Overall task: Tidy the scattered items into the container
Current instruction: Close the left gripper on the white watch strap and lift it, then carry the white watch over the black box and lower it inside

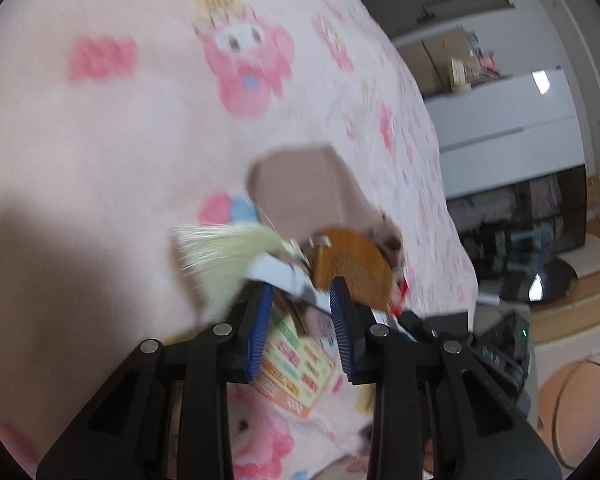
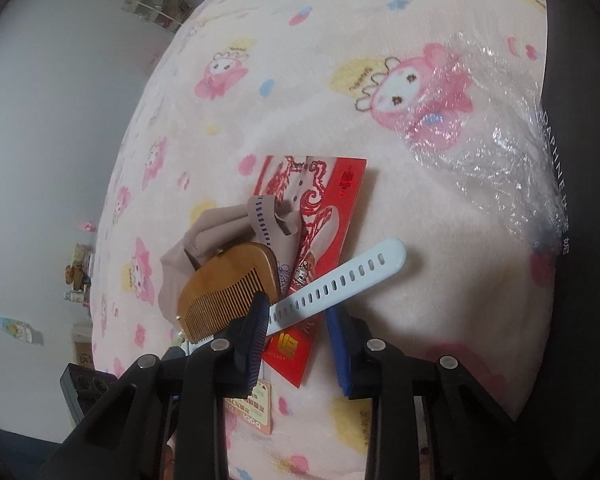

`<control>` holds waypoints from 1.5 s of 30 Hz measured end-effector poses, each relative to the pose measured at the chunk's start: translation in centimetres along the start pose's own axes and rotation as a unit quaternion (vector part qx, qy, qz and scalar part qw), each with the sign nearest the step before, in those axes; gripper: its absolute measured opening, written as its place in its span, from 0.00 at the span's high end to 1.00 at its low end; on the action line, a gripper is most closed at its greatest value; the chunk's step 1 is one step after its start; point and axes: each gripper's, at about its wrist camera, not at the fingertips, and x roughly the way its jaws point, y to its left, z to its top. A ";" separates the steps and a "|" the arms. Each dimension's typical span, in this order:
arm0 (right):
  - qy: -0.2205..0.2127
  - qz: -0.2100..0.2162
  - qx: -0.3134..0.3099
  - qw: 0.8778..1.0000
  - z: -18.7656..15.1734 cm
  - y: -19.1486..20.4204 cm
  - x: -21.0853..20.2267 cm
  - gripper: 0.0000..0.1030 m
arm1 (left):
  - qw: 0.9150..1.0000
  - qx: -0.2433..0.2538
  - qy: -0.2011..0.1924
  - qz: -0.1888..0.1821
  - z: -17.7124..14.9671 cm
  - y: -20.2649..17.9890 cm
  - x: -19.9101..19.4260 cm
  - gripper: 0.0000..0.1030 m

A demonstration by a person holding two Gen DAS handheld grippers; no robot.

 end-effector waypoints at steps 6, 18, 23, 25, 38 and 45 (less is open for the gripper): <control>-0.017 -0.020 -0.024 0.999 0.2 1.0 -0.9 0.76 | 1.000 0.005 -0.010 -0.018 0.9 0.1 -0.1 0.72; -0.017 -0.025 -0.013 0.999 0.5 0.5 -1.4 0.76 | 0.998 0.067 -0.017 -0.002 0.1 -2.5 0.4 0.97; 0.006 -0.012 -0.022 1.000 0.8 1.0 0.2 0.75 | 0.998 0.056 -0.001 -0.004 0.8 -1.4 1.3 0.96; 0.036 -0.007 -0.015 0.999 0.9 0.7 1.7 0.75 | 0.999 0.042 0.010 -0.007 1.1 -0.6 1.8 0.94; -0.009 0.017 -0.048 0.999 -0.2 2.4 -2.1 0.97 | 0.992 0.124 -0.008 -0.037 0.3 -6.1 -1.3 0.98; -0.045 0.035 -0.054 0.997 -1.6 3.0 -6.4 0.98 | 0.983 0.172 -0.015 -0.068 -1.3 -10.7 -4.7 0.98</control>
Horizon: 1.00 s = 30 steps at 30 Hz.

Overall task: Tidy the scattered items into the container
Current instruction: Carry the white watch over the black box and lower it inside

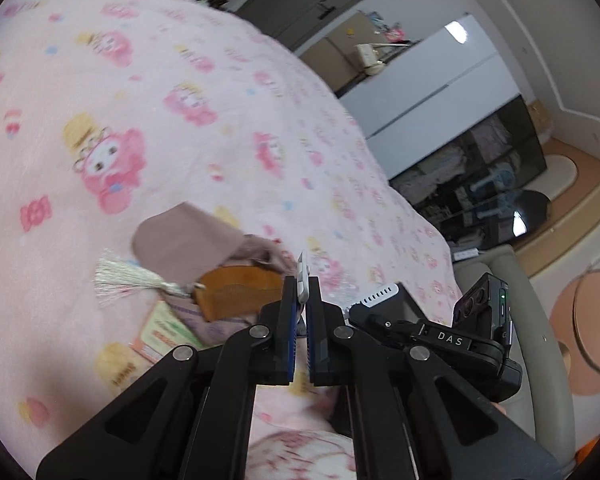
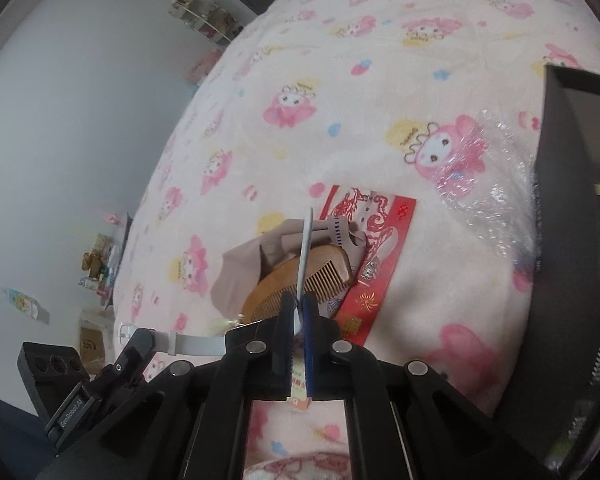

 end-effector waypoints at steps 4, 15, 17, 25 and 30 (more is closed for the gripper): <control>-0.031 0.010 0.001 0.999 -0.7 -0.3 -4.1 0.98 | 0.999 0.023 0.008 -0.024 -0.6 -3.3 -0.7 0.98; -0.107 -0.014 0.019 0.994 -3.7 -4.9 -16.2 0.98 | 0.989 0.101 0.059 -0.086 -5.4 -14.6 1.9 0.98; -0.123 -0.021 0.020 0.992 -4.0 -6.1 -18.5 0.98 | 0.986 0.117 0.065 -0.096 -6.4 -16.8 2.7 0.98; -0.152 -0.062 0.024 0.986 -4.6 -11.3 -25.0 0.98 | 0.975 0.154 0.115 -0.112 -9.8 -23.1 8.0 0.98; -0.158 -0.092 0.029 0.983 -3.0 -14.3 -26.9 0.98 | 0.967 0.185 0.136 -0.109 -10.8 -26.2 12.0 0.98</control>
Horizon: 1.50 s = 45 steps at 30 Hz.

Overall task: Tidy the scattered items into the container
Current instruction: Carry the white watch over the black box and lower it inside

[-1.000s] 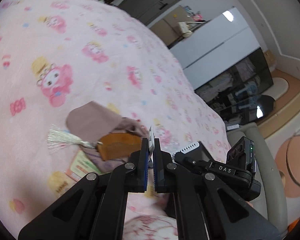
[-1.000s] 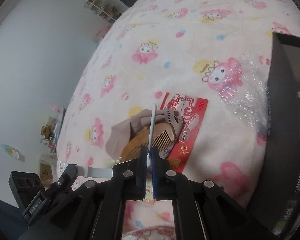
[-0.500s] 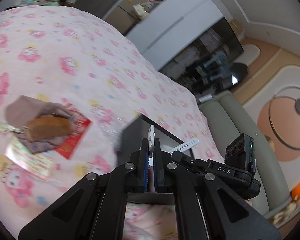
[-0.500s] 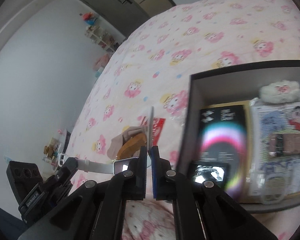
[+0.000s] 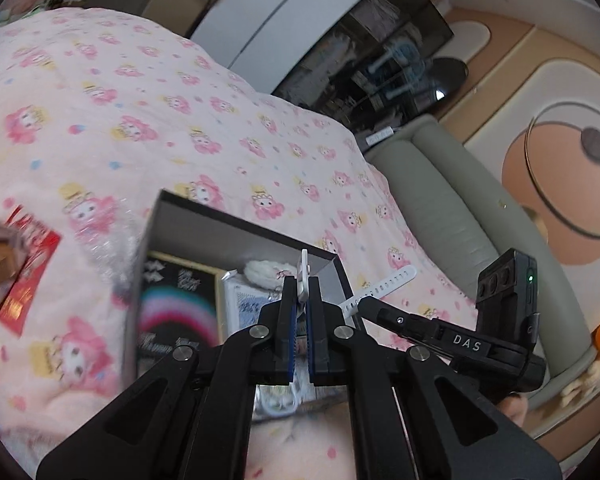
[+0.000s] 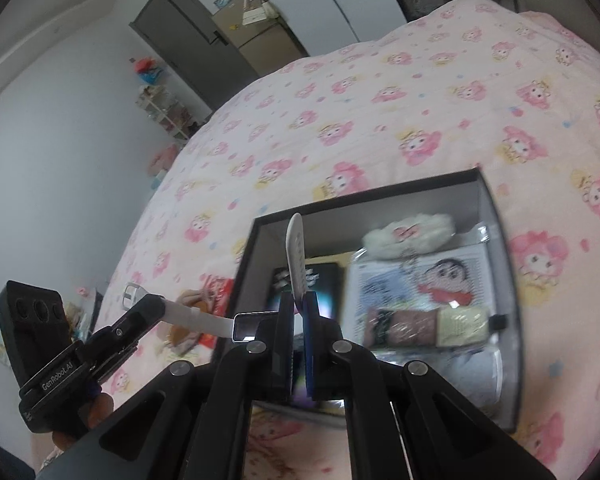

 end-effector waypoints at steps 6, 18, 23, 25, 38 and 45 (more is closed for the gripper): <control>0.007 -0.044 0.003 0.999 2.0 -3.3 2.1 0.98 | 0.999 0.024 0.023 0.013 0.9 -0.1 4.7 0.98; 0.045 -0.047 0.034 0.997 0.6 -6.6 6.3 0.97 | 0.997 -0.008 0.059 0.049 -1.1 3.6 8.0 0.98; 0.055 -0.046 0.051 0.996 0.1 -7.7 6.6 0.97 | 0.996 -0.007 0.042 0.074 -1.0 3.9 7.6 0.98; 0.056 -0.051 0.049 0.996 0.1 -7.7 6.8 0.97 | 0.996 0.000 0.031 0.083 -0.9 3.7 7.2 0.98; 0.053 -0.107 0.055 0.991 -0.1 -8.6 4.5 0.91 | 0.991 -0.024 0.017 0.131 -1.0 5.3 4.8 0.61; 0.017 -0.118 -0.009 0.993 1.5 -6.2 2.6 0.90 | 0.994 -0.007 0.038 0.103 -0.6 4.8 6.0 0.68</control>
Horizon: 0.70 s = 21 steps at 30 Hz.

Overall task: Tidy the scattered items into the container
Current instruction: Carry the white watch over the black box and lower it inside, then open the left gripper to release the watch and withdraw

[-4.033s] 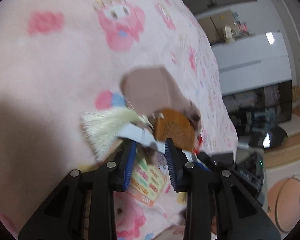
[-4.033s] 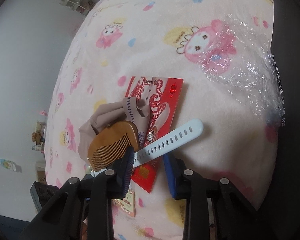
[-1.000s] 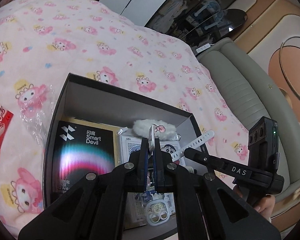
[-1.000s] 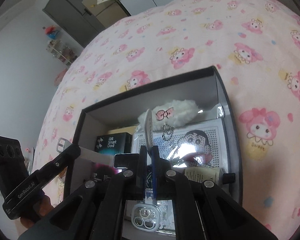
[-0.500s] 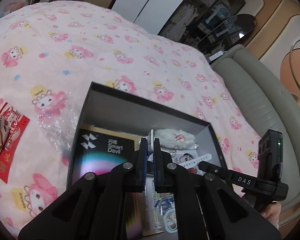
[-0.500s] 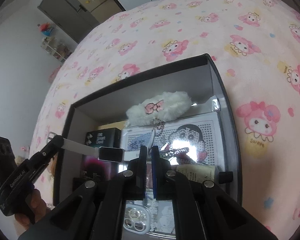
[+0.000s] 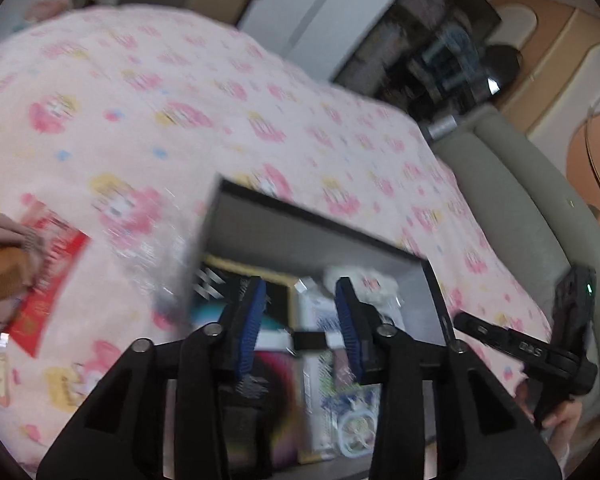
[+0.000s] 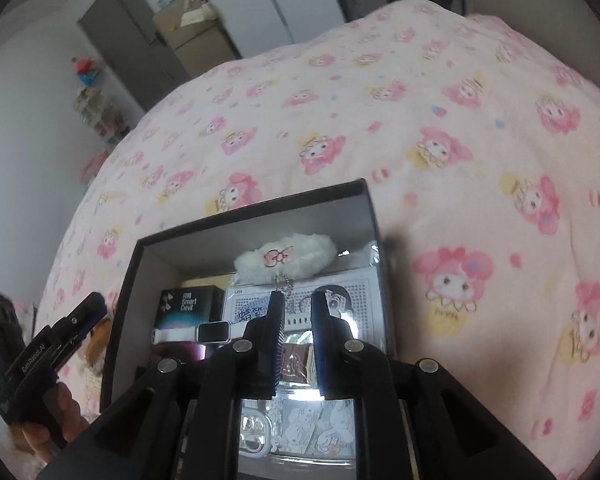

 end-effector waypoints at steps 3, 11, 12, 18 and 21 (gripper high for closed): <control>0.071 0.009 -0.032 0.997 -0.4 1.1 3.6 0.90 | 0.997 0.040 0.060 0.027 -1.0 -1.7 2.7 0.68; 0.132 -0.040 -0.057 0.989 -1.0 1.9 7.9 0.83 | 0.979 0.065 0.157 0.113 -3.2 -2.6 7.2 0.72; 0.134 -0.039 -0.056 0.989 -0.9 1.9 8.1 0.82 | 0.976 0.060 0.172 0.119 -3.0 -2.5 7.9 0.72; 0.145 -0.035 -0.047 0.988 -0.6 1.4 8.9 0.80 | 0.979 -0.014 0.187 0.079 -1.9 -0.2 8.0 0.72; 0.127 -0.014 -0.034 0.991 0.0 1.1 8.0 0.80 | 0.983 -0.039 0.179 0.032 -1.7 0.4 7.2 0.71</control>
